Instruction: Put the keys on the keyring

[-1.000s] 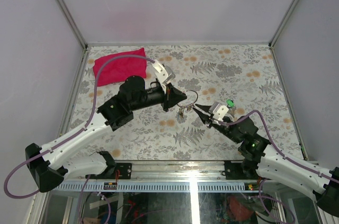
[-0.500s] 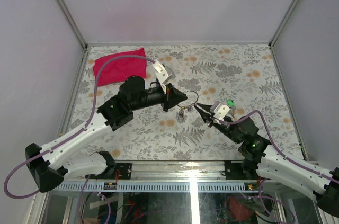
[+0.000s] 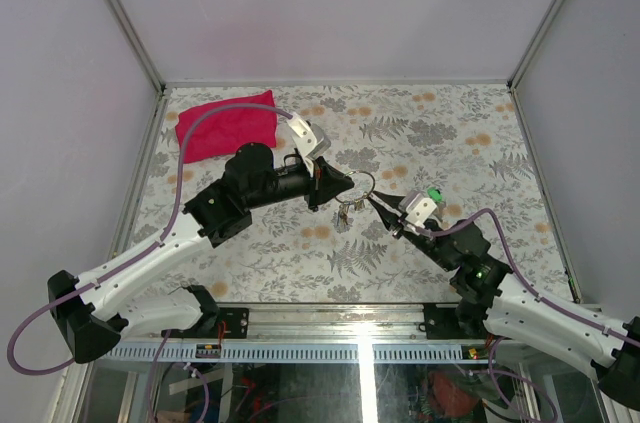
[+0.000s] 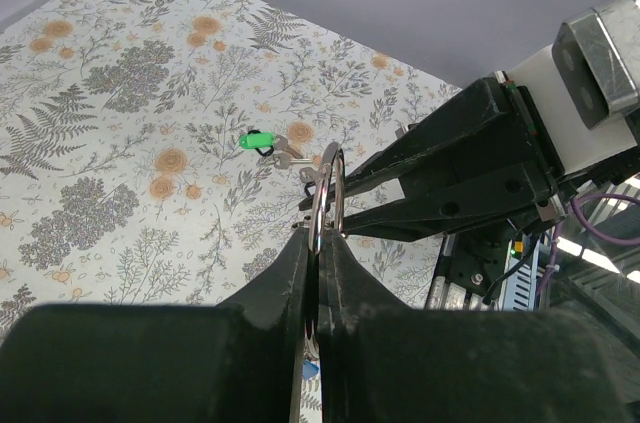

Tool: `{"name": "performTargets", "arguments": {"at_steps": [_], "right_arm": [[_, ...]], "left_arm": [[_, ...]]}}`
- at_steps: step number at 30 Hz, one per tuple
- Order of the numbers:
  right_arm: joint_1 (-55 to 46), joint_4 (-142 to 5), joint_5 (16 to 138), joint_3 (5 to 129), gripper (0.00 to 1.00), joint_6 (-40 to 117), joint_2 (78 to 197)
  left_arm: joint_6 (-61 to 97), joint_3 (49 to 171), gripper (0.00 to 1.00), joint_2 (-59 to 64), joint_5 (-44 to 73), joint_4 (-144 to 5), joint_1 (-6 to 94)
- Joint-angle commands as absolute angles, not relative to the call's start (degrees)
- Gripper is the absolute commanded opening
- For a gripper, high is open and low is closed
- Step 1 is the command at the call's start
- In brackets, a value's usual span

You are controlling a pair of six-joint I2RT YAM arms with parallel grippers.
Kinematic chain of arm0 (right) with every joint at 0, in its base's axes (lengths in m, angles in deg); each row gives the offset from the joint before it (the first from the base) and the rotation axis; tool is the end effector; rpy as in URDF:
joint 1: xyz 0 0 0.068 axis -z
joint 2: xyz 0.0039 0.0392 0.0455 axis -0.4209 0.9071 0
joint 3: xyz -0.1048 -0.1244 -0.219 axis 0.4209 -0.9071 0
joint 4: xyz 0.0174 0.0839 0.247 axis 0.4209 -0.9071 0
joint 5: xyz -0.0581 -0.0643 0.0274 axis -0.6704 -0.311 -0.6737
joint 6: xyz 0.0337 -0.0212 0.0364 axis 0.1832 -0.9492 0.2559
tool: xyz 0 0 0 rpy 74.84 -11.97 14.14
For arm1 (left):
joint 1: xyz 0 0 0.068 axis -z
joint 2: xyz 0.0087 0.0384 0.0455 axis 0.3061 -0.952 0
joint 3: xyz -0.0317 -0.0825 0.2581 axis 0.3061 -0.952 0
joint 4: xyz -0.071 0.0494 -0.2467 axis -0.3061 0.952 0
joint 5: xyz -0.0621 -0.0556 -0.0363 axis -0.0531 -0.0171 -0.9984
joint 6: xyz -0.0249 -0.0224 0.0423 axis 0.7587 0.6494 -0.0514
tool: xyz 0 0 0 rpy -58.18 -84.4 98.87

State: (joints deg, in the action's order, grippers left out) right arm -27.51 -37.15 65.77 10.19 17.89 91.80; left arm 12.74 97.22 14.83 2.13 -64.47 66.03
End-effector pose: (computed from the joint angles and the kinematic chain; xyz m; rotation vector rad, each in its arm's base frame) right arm 0.1020 0.1285 0.2789 -0.6892 1.1640 0.5219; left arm 0.1608 -0.1988 0.3803 0.8906 1.5483 -1.0079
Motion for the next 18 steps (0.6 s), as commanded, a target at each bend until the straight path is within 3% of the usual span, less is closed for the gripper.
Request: {"name": "performTargets", "arguments": {"at_steps": [1, 18], "right_arm": [[-27.77, -34.73, 63.73, 10.72, 0.26, 16.77, 89.98], [-27.82, -37.36, 65.45, 10.93, 0.27, 16.78, 89.17]], "left_arm": [[13.11, 98.78, 0.00, 14.74, 1.31, -69.53, 65.77], [13.29, 98.95, 0.00, 14.44, 1.06, -69.45, 65.77]]}}
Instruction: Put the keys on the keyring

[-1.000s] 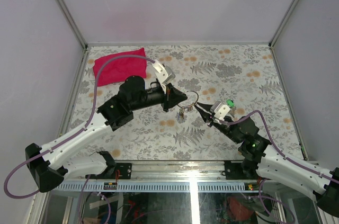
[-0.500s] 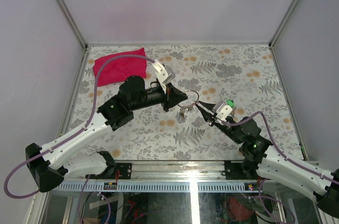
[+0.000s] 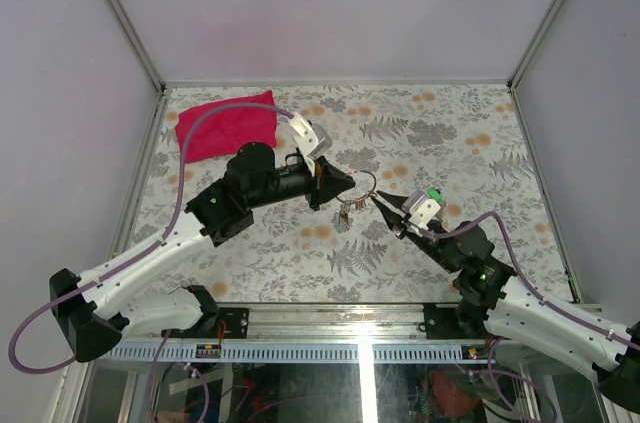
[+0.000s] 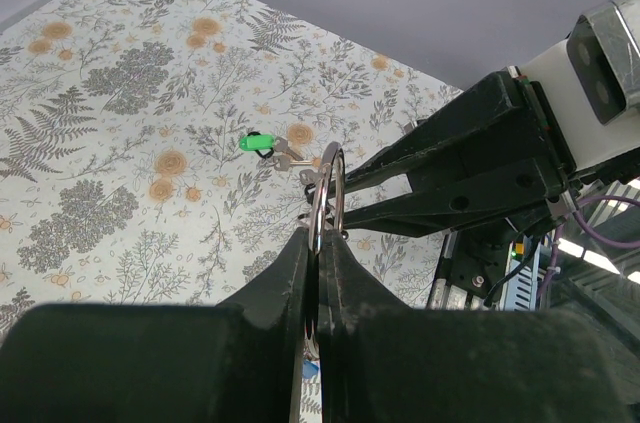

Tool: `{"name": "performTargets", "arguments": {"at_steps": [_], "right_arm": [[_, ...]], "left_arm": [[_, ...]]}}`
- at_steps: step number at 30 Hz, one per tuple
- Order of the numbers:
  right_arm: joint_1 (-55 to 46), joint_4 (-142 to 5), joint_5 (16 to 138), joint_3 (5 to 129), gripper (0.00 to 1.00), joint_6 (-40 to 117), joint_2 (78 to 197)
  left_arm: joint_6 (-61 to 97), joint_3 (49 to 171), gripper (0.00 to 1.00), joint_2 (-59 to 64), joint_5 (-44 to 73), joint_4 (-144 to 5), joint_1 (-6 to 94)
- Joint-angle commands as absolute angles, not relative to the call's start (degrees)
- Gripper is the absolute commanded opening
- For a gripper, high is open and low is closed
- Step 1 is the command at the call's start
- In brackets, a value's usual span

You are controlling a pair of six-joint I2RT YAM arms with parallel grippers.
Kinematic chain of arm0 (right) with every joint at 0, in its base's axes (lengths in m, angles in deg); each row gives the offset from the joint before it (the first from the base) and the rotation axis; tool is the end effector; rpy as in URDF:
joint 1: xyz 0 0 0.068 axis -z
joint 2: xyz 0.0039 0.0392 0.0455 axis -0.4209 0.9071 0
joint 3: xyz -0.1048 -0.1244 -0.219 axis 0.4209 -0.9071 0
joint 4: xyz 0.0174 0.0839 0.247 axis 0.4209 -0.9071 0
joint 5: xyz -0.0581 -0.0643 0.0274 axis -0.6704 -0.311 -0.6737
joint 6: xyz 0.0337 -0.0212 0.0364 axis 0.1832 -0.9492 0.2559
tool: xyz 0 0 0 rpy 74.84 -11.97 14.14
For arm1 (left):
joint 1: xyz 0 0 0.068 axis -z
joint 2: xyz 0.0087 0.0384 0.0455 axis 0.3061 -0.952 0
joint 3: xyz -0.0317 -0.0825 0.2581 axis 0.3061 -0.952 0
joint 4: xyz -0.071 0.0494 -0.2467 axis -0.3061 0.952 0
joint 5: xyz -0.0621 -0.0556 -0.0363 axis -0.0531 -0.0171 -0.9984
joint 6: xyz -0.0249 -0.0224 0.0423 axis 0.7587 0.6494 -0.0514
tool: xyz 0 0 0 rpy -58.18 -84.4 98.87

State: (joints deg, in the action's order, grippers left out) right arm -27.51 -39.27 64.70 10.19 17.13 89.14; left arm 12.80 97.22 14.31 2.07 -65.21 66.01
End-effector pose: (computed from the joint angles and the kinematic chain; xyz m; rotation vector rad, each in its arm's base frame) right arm 0.0983 0.1227 0.2815 -0.6771 1.1587 0.5002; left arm 0.1626 -0.2006 0.3795 0.8894 1.5448 -1.0097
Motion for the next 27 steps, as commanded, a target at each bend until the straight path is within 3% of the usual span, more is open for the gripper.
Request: {"name": "performTargets", "arguments": {"at_steps": [1, 27], "right_arm": [[-27.78, -37.47, 65.68, 10.94, 0.27, 16.93, 89.34], [-27.78, -27.67, 68.28, 10.19, 0.31, 19.59, 94.45]], "left_arm": [[13.29, 99.02, 0.00, 14.41, 1.04, -69.45, 65.73], [13.81, 98.80, 0.00, 14.31, 0.57, -69.97, 65.74]]}}
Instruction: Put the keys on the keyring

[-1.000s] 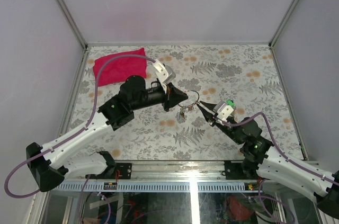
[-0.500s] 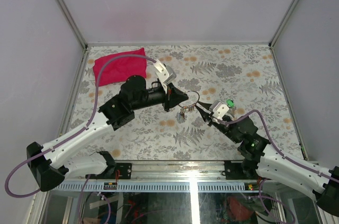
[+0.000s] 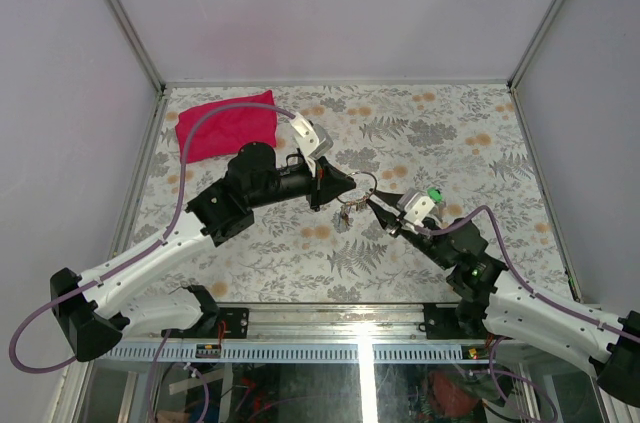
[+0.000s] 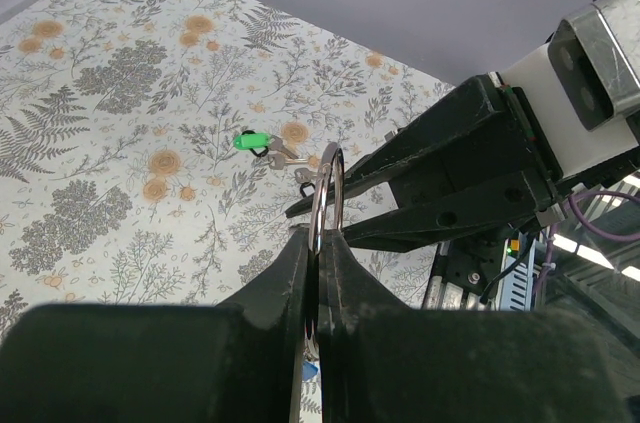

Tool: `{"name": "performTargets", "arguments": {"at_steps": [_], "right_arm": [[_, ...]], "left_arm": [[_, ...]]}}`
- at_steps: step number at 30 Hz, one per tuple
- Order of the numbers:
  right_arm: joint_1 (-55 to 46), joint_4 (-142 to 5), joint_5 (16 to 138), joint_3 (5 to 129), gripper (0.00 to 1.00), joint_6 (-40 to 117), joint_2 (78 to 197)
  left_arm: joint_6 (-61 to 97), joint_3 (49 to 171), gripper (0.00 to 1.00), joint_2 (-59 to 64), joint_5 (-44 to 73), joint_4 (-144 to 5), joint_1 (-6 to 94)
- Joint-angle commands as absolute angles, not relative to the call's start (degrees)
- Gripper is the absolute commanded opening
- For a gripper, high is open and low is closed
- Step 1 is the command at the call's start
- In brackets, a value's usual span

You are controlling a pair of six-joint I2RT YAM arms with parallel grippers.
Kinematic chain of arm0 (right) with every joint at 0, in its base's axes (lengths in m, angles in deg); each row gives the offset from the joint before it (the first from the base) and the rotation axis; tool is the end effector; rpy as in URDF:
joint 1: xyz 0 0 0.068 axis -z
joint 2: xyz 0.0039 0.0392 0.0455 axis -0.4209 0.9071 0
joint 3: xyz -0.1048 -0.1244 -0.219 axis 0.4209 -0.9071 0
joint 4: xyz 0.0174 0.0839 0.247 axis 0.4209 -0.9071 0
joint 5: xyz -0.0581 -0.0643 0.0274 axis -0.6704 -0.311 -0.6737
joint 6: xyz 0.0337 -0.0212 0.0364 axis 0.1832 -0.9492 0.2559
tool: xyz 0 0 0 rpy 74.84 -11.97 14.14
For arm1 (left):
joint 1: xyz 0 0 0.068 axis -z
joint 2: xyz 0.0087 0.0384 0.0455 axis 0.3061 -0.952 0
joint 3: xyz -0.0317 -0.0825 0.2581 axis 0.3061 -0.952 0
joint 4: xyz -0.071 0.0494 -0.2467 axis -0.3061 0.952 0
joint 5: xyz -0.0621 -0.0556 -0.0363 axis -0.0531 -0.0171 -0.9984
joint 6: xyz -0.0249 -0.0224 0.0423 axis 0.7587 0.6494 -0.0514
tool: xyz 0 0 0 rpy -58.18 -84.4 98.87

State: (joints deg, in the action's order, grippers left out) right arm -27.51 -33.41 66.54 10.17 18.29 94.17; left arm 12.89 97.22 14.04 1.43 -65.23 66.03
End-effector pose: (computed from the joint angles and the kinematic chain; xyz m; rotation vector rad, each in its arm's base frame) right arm 0.1047 0.1329 0.2797 -0.6824 1.1416 0.5411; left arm 0.1630 -0.2018 0.3784 0.8983 1.5469 -1.0196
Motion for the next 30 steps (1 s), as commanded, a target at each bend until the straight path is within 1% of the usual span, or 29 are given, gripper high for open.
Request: {"name": "performTargets", "arguments": {"at_steps": [1, 11, 19, 21, 27, 30], "right_arm": [[-27.79, -27.46, 68.39, 10.15, 0.31, 19.71, 94.55], [-27.77, -27.00, 68.65, 9.86, 0.31, 20.16, 95.35], [-27.76, -23.90, 68.62, 9.80, 0.30, 20.18, 97.32], [-27.76, -23.16, 68.61, 9.67, 0.28, 20.12, 97.67], [-27.79, -24.52, 66.99, 9.49, 0.11, 18.25, 95.62], [-27.83, -28.82, 65.75, 10.08, 0.07, 16.14, 92.93]], "left_arm": [[13.86, 98.80, 0.00, 14.21, 0.53, -70.01, 65.74], [13.98, 98.49, 0.00, 14.51, 0.64, -70.07, 65.74], [14.43, 98.53, 0.00, 14.19, -0.05, -70.59, 65.77], [14.43, 98.53, 0.00, 14.24, -0.04, -70.51, 65.73], [14.09, 98.38, 0.00, 14.46, 0.82, -70.24, 65.77], [13.70, 98.23, 0.00, 14.51, 1.38, -69.95, 65.73]]}}
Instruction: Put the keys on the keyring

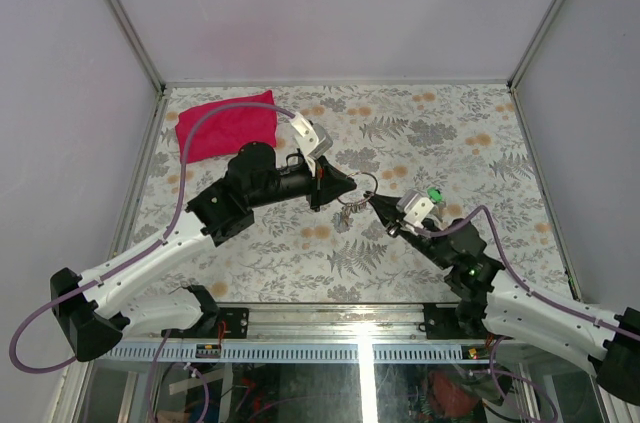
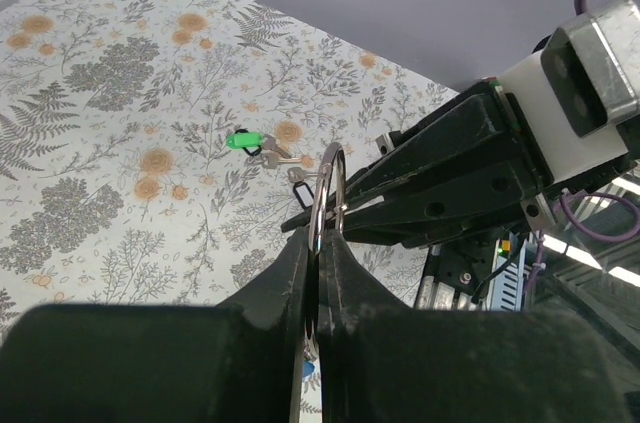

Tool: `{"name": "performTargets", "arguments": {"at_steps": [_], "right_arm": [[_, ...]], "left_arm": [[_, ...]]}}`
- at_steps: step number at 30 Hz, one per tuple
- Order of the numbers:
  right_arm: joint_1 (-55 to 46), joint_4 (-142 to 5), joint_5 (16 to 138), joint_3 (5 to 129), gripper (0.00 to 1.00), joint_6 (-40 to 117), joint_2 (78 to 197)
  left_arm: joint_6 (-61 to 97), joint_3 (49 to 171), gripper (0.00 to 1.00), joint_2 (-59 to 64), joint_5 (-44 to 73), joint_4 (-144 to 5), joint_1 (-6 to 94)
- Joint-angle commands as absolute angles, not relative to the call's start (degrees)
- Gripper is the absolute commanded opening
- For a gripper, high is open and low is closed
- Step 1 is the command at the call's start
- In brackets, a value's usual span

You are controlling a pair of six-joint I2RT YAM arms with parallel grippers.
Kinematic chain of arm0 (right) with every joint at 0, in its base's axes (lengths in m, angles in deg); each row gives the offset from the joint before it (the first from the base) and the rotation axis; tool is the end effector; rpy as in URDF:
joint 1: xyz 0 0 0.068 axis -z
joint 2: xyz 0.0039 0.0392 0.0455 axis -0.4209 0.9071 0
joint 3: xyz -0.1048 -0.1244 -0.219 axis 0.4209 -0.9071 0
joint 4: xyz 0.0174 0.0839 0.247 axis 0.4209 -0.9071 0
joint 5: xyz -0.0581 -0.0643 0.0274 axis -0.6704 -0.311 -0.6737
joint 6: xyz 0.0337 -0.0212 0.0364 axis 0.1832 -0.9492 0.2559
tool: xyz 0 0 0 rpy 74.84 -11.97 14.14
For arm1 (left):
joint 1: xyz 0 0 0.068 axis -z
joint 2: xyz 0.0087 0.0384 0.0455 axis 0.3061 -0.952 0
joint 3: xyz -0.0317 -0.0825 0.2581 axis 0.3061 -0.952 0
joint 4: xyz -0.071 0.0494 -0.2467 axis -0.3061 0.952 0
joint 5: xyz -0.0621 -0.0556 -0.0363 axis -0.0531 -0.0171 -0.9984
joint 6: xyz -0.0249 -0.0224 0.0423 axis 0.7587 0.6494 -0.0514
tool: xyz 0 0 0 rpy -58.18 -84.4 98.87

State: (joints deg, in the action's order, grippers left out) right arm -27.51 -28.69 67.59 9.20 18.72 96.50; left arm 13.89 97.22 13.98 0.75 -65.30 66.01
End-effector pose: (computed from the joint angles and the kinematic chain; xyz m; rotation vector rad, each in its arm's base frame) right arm 0.1068 0.1366 0.2762 -0.6786 1.1160 0.5638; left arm 0.1628 -0.2021 0.3783 0.8949 1.5539 -1.0414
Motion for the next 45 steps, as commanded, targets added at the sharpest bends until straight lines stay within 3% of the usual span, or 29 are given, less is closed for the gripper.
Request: {"name": "performTargets", "arguments": {"at_steps": [1, 11, 20, 36, 45], "right_arm": [[-27.79, -30.98, 65.55, 10.40, 0.07, 15.50, 91.95], [-27.80, -69.67, 68.58, 25.77, 0.00, 14.82, 88.50], [-27.76, -97.32, 72.98, 43.93, 0.00, 27.10, 97.57], [-27.64, -117.53, 71.31, 61.14, 0.00, 37.31, 117.75], [-17.41, -117.76, 83.08, 62.32, 0.00, 40.11, 122.48]], "left_arm": [[13.54, 98.20, 0.00, 14.58, 1.61, -69.83, 65.74], [11.45, 97.49, 0.00, 13.64, 3.97, -67.82, 65.73], [12.93, 95.07, 0.19, 11.79, 3.94, -71.35, 65.73], [15.21, 88.45, 0.54, 13.87, 5.55, -77.60, 65.78], [15.05, 79.35, 0.60, 13.21, 3.80, -91.43, 65.89]]}}
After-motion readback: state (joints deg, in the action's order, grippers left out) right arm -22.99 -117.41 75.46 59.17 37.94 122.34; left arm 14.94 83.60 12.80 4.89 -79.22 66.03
